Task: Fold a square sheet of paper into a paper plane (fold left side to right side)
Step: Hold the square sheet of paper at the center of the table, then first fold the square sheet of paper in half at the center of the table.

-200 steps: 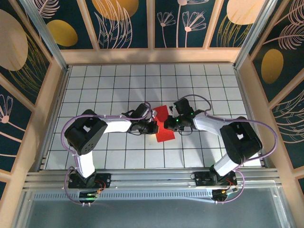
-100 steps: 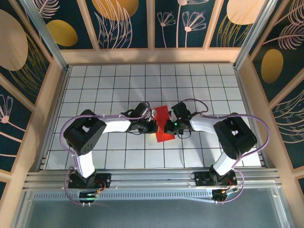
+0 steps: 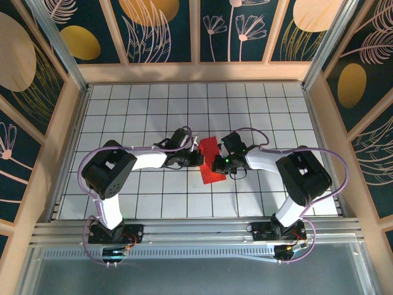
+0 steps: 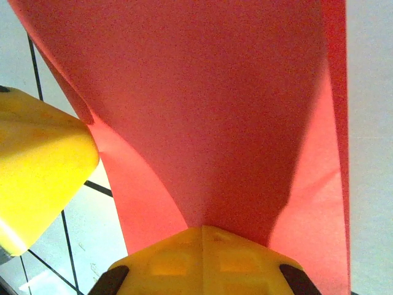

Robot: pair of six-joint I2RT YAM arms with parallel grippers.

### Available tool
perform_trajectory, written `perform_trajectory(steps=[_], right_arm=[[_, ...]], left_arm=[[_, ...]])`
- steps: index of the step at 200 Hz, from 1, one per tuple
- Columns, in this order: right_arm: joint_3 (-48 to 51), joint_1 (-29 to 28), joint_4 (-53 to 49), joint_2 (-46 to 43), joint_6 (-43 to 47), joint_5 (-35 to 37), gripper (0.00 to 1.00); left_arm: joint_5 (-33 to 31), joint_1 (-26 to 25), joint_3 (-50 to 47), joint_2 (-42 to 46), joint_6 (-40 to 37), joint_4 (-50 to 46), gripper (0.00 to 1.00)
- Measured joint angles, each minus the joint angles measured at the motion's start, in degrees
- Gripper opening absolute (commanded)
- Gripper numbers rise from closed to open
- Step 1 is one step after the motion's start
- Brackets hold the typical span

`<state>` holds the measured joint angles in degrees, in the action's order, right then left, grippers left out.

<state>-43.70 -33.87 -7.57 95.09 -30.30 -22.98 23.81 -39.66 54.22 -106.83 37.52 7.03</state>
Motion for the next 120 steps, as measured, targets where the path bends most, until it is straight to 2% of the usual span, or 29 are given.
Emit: perform_trajectory(steps=[120], right_arm=[[-0.85, -0.04, -0.02, 0.9, 1.49, -0.02, 0.0]], left_arm=[[-1.86, 0.15, 1.81, -3.39, 0.02, 0.48, 0.0]])
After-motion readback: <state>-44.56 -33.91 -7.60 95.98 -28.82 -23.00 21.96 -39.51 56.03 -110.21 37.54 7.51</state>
